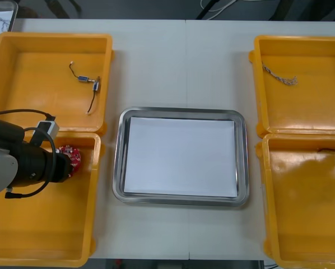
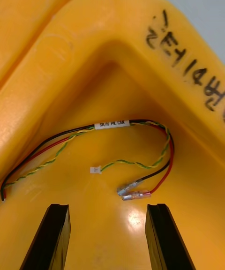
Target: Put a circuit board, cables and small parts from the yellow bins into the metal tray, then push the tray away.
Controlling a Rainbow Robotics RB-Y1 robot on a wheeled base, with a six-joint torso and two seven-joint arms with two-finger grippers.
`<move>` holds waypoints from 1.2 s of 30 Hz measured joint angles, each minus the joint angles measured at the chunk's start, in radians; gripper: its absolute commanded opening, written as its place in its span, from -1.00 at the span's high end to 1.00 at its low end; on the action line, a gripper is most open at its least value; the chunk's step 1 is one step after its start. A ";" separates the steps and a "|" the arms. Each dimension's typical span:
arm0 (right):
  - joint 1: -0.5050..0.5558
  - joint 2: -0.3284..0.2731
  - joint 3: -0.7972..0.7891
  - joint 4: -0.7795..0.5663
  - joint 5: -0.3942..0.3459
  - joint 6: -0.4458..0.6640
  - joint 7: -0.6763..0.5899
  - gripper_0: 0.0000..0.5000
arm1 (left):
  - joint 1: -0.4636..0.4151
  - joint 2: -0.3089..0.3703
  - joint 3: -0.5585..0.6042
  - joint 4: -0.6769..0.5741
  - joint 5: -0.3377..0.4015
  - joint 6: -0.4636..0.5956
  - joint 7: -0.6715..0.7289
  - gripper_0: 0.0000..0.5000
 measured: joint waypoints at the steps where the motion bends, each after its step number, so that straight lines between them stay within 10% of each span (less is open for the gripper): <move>1: 0.000 0.004 0.001 0.000 0.003 -0.005 0.000 -0.85 | 0.002 0.000 -0.004 0.000 -0.002 -0.005 0.009 -1.00; 25: 0.071 0.026 0.027 0.000 0.012 -0.103 -0.006 -0.85 | 0.037 0.000 -0.057 0.000 -0.018 -0.069 0.085 -0.99; 27: 0.075 0.030 0.028 0.000 0.012 -0.105 -0.007 -0.85 | 0.039 0.000 -0.057 0.000 -0.021 -0.069 0.085 -0.50; 29: 0.078 0.037 0.028 0.000 0.016 -0.108 -0.014 -0.85 | 0.039 0.000 -0.057 -0.001 -0.023 -0.069 0.085 0.52; 31: 0.080 0.045 0.028 0.000 0.022 -0.113 -0.046 -0.86 | 0.039 0.000 -0.057 -0.001 -0.024 -0.069 0.085 0.97; 36: 0.080 0.064 0.028 0.000 0.036 -0.119 -0.077 -0.84 | 0.039 0.000 -0.058 -0.001 -0.024 -0.075 0.085 0.99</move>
